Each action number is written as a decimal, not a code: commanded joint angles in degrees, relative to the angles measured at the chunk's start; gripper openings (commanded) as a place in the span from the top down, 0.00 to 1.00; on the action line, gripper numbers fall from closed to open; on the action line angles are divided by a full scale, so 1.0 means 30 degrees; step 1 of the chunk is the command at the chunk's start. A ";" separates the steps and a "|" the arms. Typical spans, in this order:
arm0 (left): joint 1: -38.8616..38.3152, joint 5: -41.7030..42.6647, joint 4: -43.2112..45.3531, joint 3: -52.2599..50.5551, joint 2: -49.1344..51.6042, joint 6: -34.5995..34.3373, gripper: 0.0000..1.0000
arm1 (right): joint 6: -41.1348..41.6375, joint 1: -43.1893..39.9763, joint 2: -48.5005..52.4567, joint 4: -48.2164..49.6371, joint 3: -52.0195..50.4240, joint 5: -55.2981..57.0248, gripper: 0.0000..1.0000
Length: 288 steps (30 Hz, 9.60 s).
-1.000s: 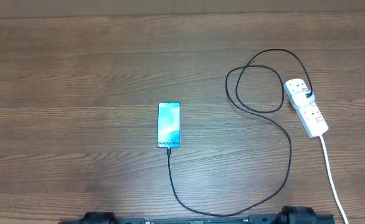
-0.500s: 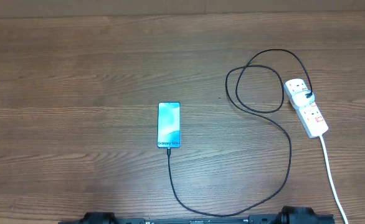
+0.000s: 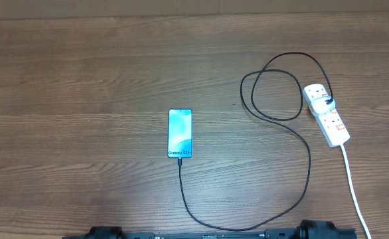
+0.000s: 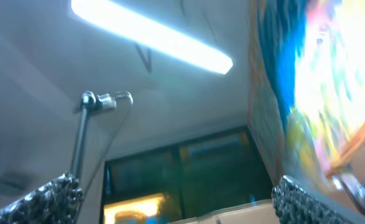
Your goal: Plug charger to phone and switch on socket
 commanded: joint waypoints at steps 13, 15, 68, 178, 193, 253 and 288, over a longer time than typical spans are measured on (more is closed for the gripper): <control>0.0211 -0.0204 -0.0073 -0.0036 -0.0175 -0.0240 0.00 | 0.1887 0.0357 0.0437 0.6936 -0.8204 0.0219 0.00; 0.0211 -0.0204 -0.0073 -0.0036 -0.0175 -0.0240 0.00 | 0.2710 0.0357 0.0444 0.6914 -1.0120 0.0211 0.00; 0.0204 -0.0189 -0.0219 -0.0036 -0.0175 -0.0240 0.00 | 0.9821 0.0321 0.0656 1.1344 -3.1918 0.2361 0.00; 0.1020 0.5756 2.9179 -2.5966 -0.0204 0.1071 0.01 | -0.5683 0.0335 -0.0211 1.1060 -3.1926 -0.0372 0.00; 0.0488 0.5166 3.0184 -2.7263 -0.0211 0.4065 0.00 | -0.5683 0.0335 -0.0211 1.1060 -3.1926 -0.0372 0.00; 0.0597 0.5246 3.0243 -2.7263 -0.0197 0.4065 0.00 | -0.5683 0.0335 -0.0211 1.1060 -3.1926 -0.0372 0.00; 0.0597 0.5246 3.0243 -2.7263 -0.0197 0.4065 0.00 | -0.5683 0.0335 -0.0211 1.1060 -3.1926 -0.0372 0.00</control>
